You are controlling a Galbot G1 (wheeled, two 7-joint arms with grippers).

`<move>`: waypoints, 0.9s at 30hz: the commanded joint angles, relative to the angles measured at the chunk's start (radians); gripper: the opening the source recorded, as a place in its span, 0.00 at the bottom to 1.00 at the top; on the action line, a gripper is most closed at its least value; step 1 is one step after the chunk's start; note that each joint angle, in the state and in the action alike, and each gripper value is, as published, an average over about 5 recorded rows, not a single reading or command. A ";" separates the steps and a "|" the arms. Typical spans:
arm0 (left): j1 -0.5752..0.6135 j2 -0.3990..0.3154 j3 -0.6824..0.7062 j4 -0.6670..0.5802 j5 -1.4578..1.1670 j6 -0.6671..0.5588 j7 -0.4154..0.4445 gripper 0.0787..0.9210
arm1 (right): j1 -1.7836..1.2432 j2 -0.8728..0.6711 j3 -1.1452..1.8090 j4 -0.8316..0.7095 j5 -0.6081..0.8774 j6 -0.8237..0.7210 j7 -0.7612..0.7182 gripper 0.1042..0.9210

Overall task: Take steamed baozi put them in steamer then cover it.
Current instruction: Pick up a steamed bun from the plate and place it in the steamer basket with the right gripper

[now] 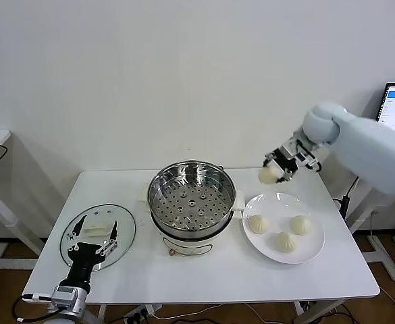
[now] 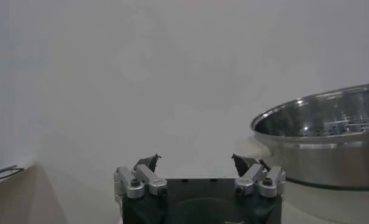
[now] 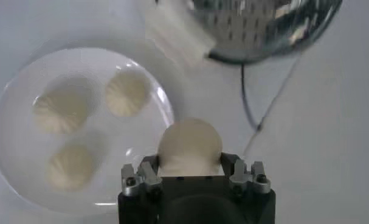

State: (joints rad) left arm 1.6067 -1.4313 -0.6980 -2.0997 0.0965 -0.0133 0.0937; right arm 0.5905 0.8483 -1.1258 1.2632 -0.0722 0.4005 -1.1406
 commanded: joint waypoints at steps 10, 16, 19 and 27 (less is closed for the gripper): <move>0.000 0.008 -0.046 0.015 -0.012 0.000 0.010 0.88 | 0.157 0.375 -0.157 -0.099 -0.035 0.362 0.088 0.69; 0.002 0.012 -0.055 0.016 -0.017 0.000 0.011 0.88 | 0.068 0.457 -0.121 -0.204 -0.077 0.390 0.111 0.69; 0.001 0.014 -0.059 0.020 -0.019 0.000 0.012 0.88 | 0.020 0.490 -0.099 -0.270 -0.113 0.402 0.130 0.69; 0.003 0.014 -0.078 0.026 -0.028 -0.002 0.019 0.88 | -0.064 0.541 -0.056 -0.406 -0.191 0.417 0.161 0.69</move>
State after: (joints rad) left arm 1.6085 -1.4169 -0.7633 -2.0776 0.0731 -0.0139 0.1096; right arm 0.5999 1.3009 -1.2019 0.9982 -0.1995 0.7751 -1.0089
